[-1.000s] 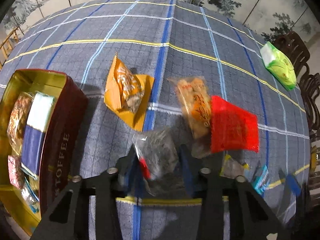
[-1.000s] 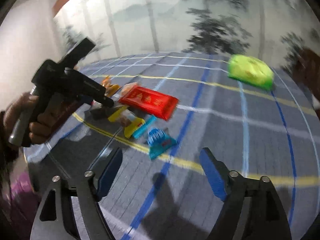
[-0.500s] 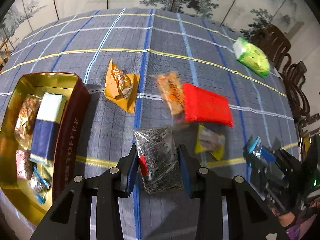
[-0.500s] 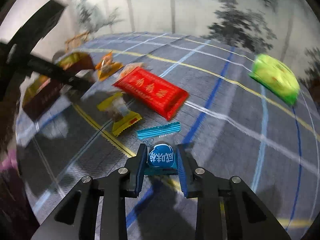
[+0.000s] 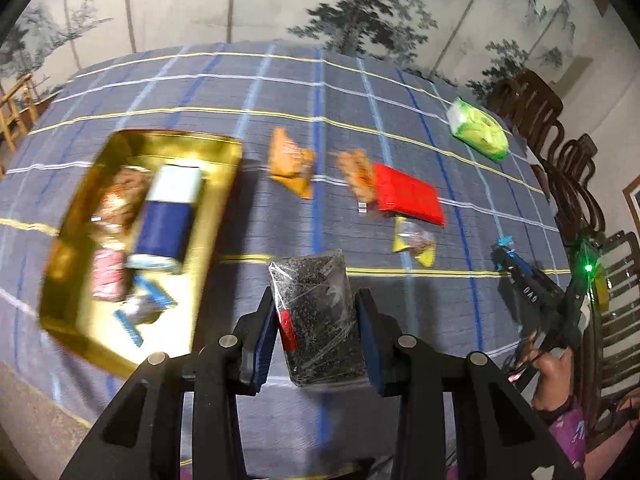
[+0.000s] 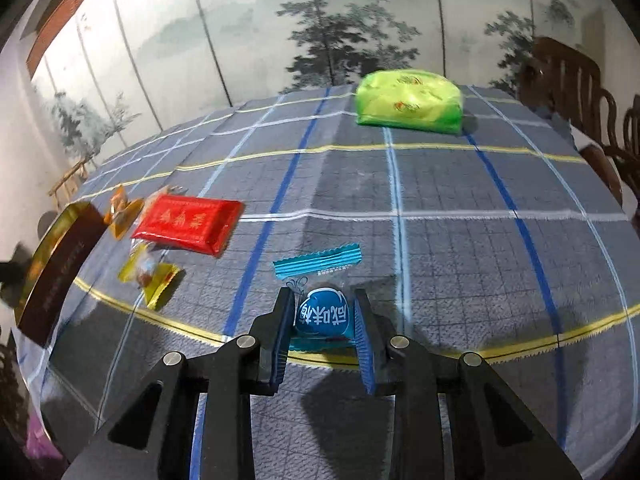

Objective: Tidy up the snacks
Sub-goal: 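Grasp the dark candy bag with the left tool while the right tool grasps a blue candy, then lower the dark candy bag into the gold tin and open the left tool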

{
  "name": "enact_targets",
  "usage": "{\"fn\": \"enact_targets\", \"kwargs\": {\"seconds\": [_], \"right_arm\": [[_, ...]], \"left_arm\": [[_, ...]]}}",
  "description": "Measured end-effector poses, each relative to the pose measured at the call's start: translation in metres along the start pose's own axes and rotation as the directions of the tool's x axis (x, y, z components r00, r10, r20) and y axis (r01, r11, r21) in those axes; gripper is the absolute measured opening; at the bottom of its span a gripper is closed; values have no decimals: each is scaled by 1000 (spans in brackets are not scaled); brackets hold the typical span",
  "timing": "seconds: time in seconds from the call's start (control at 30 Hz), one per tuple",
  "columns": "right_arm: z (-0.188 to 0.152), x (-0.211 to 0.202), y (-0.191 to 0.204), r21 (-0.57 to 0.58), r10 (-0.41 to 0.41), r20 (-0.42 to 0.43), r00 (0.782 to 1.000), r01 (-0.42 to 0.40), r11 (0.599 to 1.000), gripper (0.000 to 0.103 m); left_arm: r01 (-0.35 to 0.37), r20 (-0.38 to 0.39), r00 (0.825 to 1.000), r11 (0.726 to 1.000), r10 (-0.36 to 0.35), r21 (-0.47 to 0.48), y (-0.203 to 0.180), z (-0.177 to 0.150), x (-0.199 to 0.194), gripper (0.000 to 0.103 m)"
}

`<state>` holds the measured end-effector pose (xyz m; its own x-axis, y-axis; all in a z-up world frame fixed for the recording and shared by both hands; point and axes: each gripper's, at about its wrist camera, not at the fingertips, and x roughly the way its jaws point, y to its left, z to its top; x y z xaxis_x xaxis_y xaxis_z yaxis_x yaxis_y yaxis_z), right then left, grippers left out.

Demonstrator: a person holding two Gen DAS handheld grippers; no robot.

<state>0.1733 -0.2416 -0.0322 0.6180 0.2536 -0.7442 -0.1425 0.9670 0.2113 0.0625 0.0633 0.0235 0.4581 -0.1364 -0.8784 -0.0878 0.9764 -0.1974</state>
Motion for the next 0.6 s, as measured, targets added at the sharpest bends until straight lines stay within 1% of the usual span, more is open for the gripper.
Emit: {"fn": "enact_targets", "kwargs": {"seconds": [0.07, 0.1, 0.17, 0.27, 0.3, 0.5, 0.6], "right_arm": [[-1, -1, -5, 18, -3, -8, 1000, 4, 1000, 30], [-1, 0, -5, 17, -8, -13, 1000, 8, 1000, 30], [-1, 2, -2, 4, -26, -24, 999, 26, 1000, 30], [-1, 3, -1, -5, -36, -26, 999, 35, 999, 30], [-1, 3, 0, -6, -38, -26, 999, 37, 999, 30], [-1, 4, 3, -21, -56, -29, 998, 55, 998, 30], [-1, 4, 3, -20, -55, -29, 998, 54, 998, 30]], "left_arm": [[-31, 10, 999, 999, 31, -7, 17, -1, -9, 34], [-54, 16, 998, 998, 54, -16, 29, 1, -13, 34], [-78, 24, 997, 997, 79, -22, 44, 2, -19, 34], [-125, 40, 991, 992, 126, -24, 68, 12, -23, 34], [-152, 48, 987, 988, 152, -16, 77, 17, -23, 34], [-196, 41, 980, 980, 197, -19, 112, 45, -5, 34], [-200, 45, 979, 980, 201, -15, 126, 60, 10, 34]]}}
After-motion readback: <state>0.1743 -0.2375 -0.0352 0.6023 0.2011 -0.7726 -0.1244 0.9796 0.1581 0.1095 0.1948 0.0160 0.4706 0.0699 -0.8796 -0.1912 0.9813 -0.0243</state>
